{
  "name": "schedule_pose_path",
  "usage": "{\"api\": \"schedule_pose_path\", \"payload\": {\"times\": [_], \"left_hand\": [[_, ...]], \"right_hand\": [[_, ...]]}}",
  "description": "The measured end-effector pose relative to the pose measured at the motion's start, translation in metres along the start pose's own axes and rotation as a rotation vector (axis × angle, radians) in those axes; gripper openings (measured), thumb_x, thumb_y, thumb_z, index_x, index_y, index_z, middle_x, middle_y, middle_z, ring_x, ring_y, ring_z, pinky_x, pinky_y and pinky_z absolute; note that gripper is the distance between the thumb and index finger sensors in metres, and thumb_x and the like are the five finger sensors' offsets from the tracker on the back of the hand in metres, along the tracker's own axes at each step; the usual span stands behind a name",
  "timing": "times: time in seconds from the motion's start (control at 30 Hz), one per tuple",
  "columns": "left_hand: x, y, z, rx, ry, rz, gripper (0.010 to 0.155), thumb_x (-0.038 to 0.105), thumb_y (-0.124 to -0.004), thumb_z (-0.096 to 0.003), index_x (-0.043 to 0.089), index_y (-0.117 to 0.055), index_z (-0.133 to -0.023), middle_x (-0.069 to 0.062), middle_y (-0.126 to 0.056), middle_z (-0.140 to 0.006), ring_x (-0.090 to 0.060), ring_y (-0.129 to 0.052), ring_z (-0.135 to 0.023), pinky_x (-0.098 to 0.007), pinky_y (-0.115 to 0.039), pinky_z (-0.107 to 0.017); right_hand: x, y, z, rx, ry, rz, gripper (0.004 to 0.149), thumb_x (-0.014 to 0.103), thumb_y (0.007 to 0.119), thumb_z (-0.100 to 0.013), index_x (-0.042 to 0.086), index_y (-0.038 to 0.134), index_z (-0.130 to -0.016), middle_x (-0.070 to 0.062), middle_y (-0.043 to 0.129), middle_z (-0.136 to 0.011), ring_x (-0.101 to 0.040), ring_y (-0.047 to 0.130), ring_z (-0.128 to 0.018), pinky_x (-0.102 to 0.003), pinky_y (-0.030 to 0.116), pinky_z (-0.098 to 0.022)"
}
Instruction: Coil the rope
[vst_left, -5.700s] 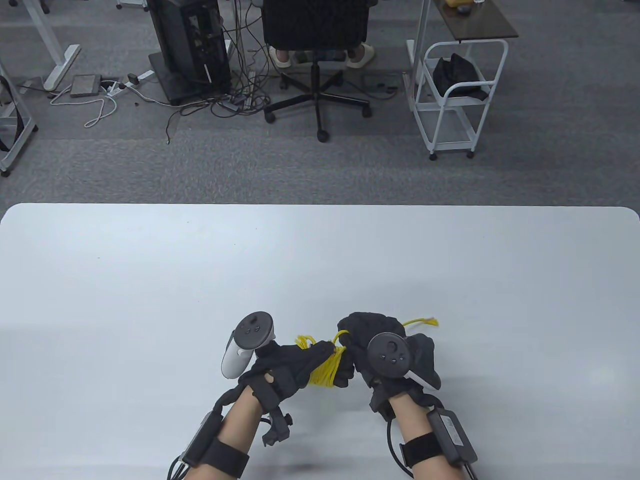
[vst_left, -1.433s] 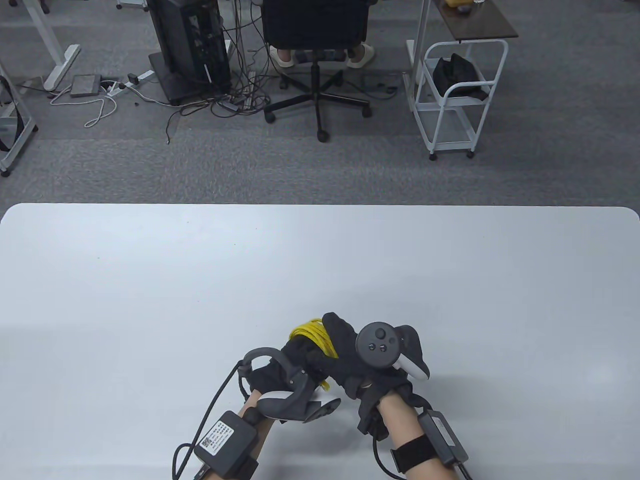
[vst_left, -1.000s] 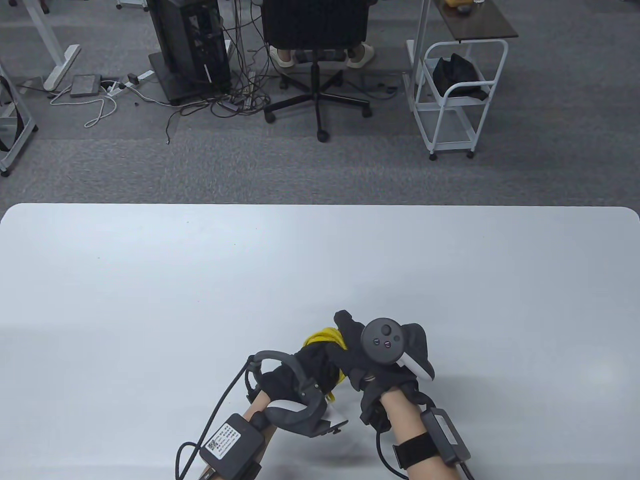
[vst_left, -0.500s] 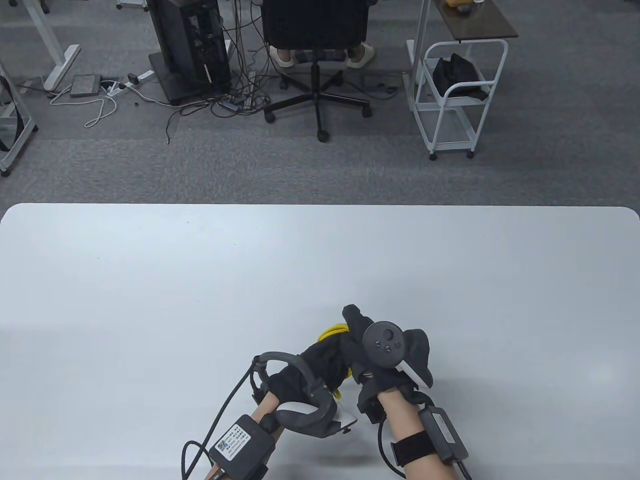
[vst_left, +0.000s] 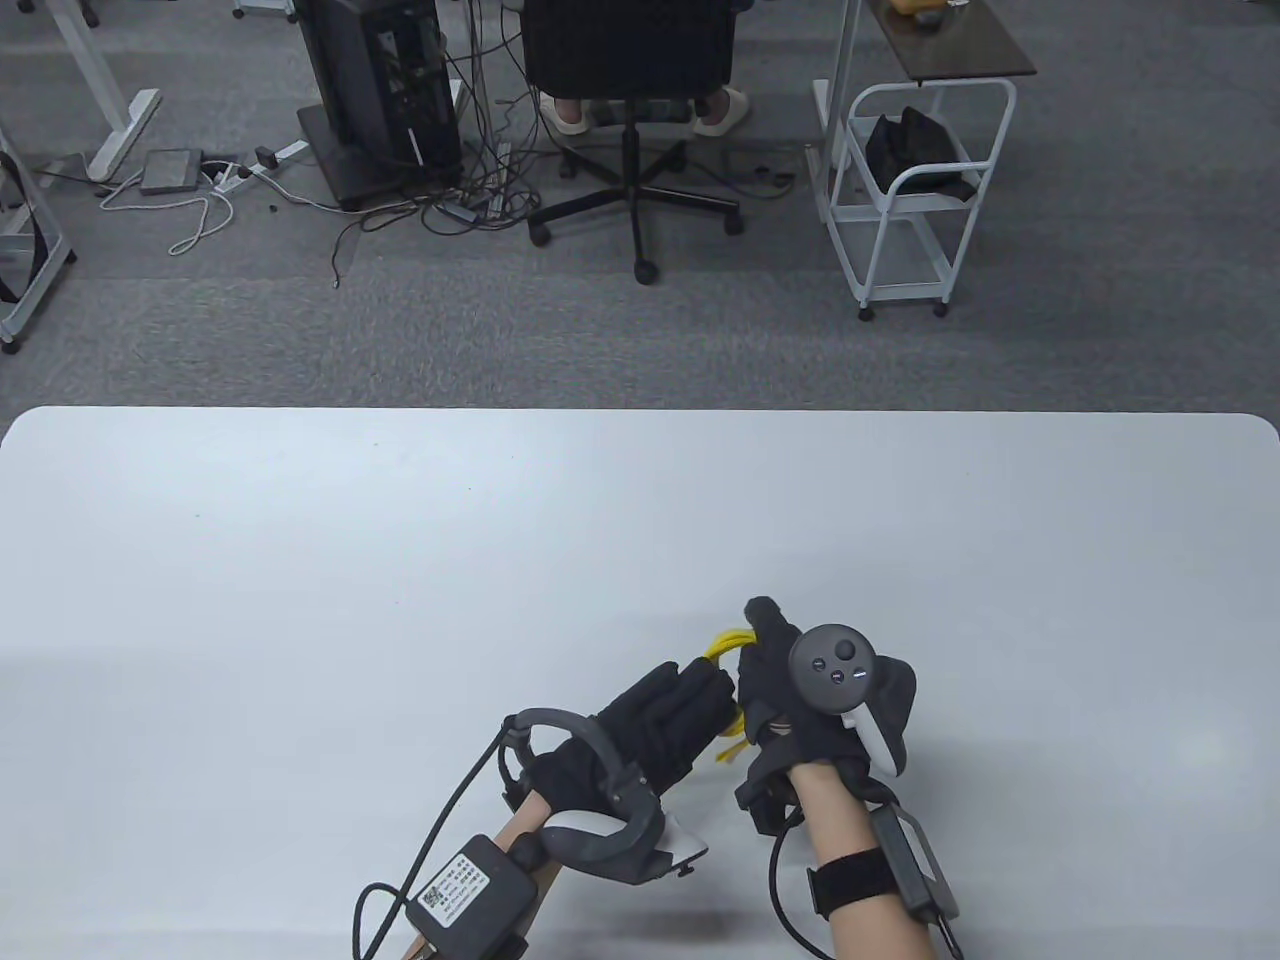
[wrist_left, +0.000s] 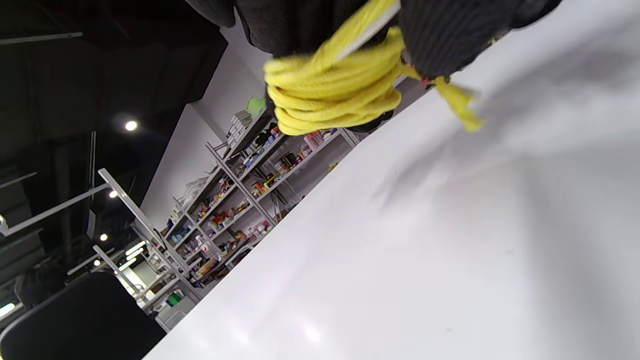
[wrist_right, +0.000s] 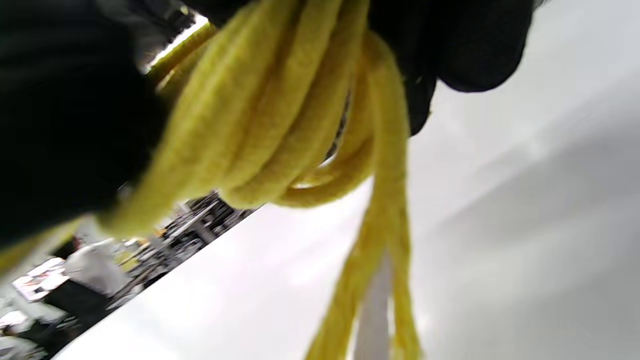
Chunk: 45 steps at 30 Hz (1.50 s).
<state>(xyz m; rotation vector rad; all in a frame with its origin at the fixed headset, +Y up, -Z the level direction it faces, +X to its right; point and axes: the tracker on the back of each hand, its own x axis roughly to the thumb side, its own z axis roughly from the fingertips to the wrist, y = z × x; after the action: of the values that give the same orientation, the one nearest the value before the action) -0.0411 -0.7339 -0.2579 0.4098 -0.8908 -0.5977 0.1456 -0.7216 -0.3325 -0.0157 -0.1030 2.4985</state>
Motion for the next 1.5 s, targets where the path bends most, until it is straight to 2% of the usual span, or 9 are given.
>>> {"api": "schedule_pose_path", "payload": {"times": [0.37,0.47,0.57,0.63,0.73,0.93,1.07,1.23,1.5], "left_hand": [[-0.042,-0.033,0.02,-0.149,0.31,0.221,0.075,0.062,-0.055,-0.0551,0.024,-0.043,-0.118,-0.008,-0.04,-0.127,-0.033,-0.047,-0.117,-0.053,-0.039,-0.079],[-0.051,-0.042,0.024,-0.201,0.39,0.271,0.077,0.064,-0.054,-0.0549,0.023,-0.04,-0.119,-0.009,-0.04,-0.128,-0.034,-0.046,-0.117,-0.055,-0.037,-0.079],[-0.057,-0.052,0.029,-0.259,0.44,0.28,0.079,0.065,-0.053,-0.0547,0.022,-0.038,-0.119,-0.011,-0.039,-0.128,-0.035,-0.045,-0.117,-0.057,-0.036,-0.078],[-0.06,-0.058,0.031,-0.311,0.47,0.285,0.08,0.065,-0.053,-0.0547,0.021,-0.036,-0.12,-0.011,-0.038,-0.128,-0.035,-0.045,-0.118,-0.058,-0.035,-0.078],[-0.064,-0.068,0.033,-0.401,0.505,0.35,0.082,0.066,-0.051,-0.0548,0.02,-0.031,-0.12,-0.012,-0.034,-0.128,-0.036,-0.042,-0.118,-0.059,-0.033,-0.078],[-0.069,-0.077,0.037,-0.437,0.547,0.417,0.083,0.066,-0.05,-0.0548,0.019,-0.029,-0.12,-0.013,-0.033,-0.128,-0.037,-0.04,-0.118,-0.06,-0.032,-0.078],[-0.071,-0.083,0.04,-0.461,0.569,0.449,0.083,0.066,-0.05,-0.0547,0.019,-0.027,-0.12,-0.013,-0.031,-0.128,-0.037,-0.039,-0.119,-0.06,-0.031,-0.078],[-0.072,-0.09,0.044,-0.504,0.573,0.429,0.083,0.066,-0.05,-0.0546,0.02,-0.027,-0.12,-0.013,-0.031,-0.128,-0.037,-0.039,-0.119,-0.06,-0.031,-0.078],[-0.072,-0.09,0.045,-0.529,0.568,0.428,0.082,0.066,-0.05,-0.0547,0.02,-0.028,-0.12,-0.012,-0.032,-0.129,-0.037,-0.039,-0.119,-0.06,-0.031,-0.078]], "right_hand": [[-0.002,0.005,0.002,-0.142,-0.033,0.345,0.054,0.023,0.065,-0.061,0.008,0.046,-0.109,-0.025,0.065,-0.102,-0.045,0.086,-0.073,-0.063,0.068,-0.059],[-0.003,0.01,0.0,-0.097,-0.03,0.387,0.057,0.024,0.063,-0.061,0.007,0.041,-0.11,-0.026,0.057,-0.106,-0.048,0.08,-0.078,-0.066,0.062,-0.062],[-0.007,0.017,-0.003,0.041,0.006,0.411,0.06,0.025,0.063,-0.062,0.006,0.034,-0.111,-0.028,0.05,-0.109,-0.052,0.073,-0.084,-0.07,0.056,-0.064],[-0.008,0.018,-0.004,0.076,0.011,0.418,0.064,0.03,0.064,-0.062,0.006,0.032,-0.112,-0.029,0.046,-0.111,-0.054,0.07,-0.087,-0.072,0.053,-0.065],[-0.008,0.015,-0.002,0.111,0.002,0.39,0.071,0.039,0.066,-0.062,0.007,0.028,-0.113,-0.029,0.039,-0.114,-0.057,0.06,-0.093,-0.076,0.046,-0.066],[-0.004,0.001,0.005,-0.016,-0.094,0.32,0.077,0.051,0.067,-0.061,0.011,0.027,-0.114,-0.028,0.031,-0.118,-0.061,0.041,-0.102,-0.082,0.036,-0.065],[-0.004,0.001,0.008,-0.07,-0.172,0.462,0.082,0.06,0.063,-0.059,0.014,0.024,-0.114,-0.026,0.023,-0.119,-0.062,0.028,-0.105,-0.085,0.03,-0.064],[-0.006,0.008,0.008,-0.02,-0.234,0.645,0.085,0.067,0.056,-0.057,0.019,0.017,-0.114,-0.023,0.013,-0.121,-0.062,0.019,-0.105,-0.087,0.024,-0.062],[-0.001,0.011,0.011,0.045,-0.233,0.676,0.086,0.07,0.051,-0.056,0.021,0.011,-0.114,-0.022,0.002,-0.12,-0.063,0.01,-0.104,-0.089,0.021,-0.061]]}}
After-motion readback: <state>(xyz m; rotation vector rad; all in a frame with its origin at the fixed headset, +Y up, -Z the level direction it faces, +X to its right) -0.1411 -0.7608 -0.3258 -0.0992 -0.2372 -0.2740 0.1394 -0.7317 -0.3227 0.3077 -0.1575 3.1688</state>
